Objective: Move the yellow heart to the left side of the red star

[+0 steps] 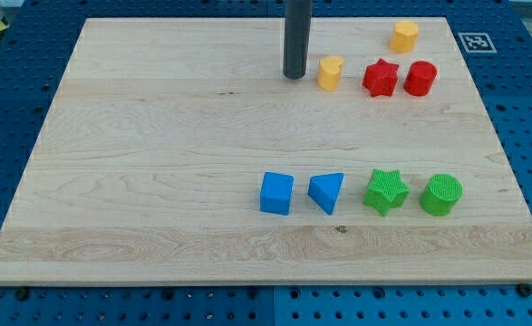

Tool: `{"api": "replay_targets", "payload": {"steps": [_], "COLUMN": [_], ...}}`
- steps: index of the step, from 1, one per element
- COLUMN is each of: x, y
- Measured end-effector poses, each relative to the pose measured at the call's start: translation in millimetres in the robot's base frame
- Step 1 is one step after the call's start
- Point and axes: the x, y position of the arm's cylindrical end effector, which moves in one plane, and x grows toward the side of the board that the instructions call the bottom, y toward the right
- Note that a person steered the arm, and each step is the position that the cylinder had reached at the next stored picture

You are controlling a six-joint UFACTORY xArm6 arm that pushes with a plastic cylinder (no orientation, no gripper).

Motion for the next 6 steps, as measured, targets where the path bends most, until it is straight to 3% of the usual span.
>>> {"api": "replay_targets", "payload": {"steps": [2,4,6], "x": [-5.6,-15.0,-63.1], "y": [39.8,42.2,58.6]}}
